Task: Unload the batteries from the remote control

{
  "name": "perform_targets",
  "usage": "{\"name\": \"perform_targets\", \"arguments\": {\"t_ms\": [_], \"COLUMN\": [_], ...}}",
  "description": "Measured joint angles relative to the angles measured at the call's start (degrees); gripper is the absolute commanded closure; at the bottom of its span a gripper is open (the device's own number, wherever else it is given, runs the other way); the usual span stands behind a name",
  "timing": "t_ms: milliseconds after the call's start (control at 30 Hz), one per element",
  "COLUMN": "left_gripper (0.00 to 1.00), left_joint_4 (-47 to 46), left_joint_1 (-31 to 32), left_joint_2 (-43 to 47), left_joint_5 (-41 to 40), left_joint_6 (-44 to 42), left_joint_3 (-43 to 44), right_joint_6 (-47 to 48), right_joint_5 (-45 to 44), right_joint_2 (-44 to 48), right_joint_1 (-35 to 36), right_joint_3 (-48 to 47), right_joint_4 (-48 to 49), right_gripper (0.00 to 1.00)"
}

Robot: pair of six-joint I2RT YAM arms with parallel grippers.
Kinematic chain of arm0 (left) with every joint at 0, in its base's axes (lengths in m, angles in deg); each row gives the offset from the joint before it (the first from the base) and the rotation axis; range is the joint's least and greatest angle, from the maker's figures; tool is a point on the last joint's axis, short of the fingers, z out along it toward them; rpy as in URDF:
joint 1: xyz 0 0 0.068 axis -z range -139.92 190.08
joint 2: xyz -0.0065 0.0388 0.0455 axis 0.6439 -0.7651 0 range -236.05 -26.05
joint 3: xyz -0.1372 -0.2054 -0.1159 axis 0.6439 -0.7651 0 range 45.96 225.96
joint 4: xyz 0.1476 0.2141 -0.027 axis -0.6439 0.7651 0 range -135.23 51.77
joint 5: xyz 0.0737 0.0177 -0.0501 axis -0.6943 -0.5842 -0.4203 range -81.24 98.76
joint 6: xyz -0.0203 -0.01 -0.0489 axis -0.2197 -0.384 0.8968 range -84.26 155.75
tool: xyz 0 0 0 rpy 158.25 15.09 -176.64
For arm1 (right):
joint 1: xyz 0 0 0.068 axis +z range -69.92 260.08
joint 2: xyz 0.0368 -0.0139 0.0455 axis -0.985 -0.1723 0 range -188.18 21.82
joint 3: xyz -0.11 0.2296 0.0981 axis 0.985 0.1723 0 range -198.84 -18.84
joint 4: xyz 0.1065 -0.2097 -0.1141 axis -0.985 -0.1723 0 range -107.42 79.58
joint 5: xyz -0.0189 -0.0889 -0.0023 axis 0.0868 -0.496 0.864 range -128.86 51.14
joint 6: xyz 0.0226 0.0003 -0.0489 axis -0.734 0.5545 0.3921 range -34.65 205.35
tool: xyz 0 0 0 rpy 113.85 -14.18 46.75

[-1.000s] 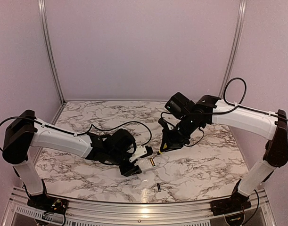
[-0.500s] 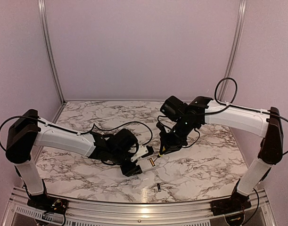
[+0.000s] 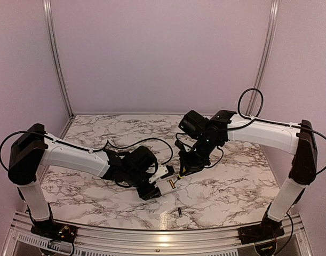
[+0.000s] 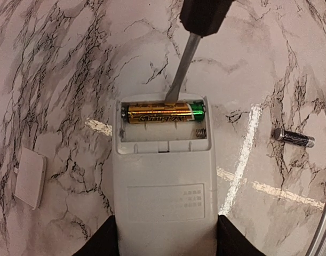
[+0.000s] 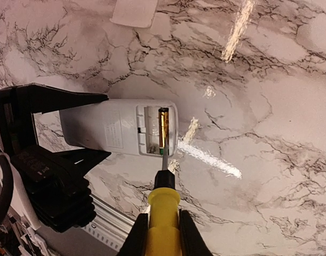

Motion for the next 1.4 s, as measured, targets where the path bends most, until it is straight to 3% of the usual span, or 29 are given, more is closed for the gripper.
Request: {"name": "perform_targets", "arguments": {"t_ms": [1400], "left_gripper": [1.00], "left_joint_4": [5.11], "left_joint_1": [0.02], "left_joint_2": [-2.23], "left_joint_5": [0.42], "left_joint_6": [1.64], "left_joint_3": [2.16], "right_joint_6": [3.74], "right_joint_5": [-1.33], "right_joint_2": [-8.09], "right_joint_1": [2.03], "right_joint_3": [-4.24], "right_joint_4": [-1.68], "right_gripper": [1.00]}}
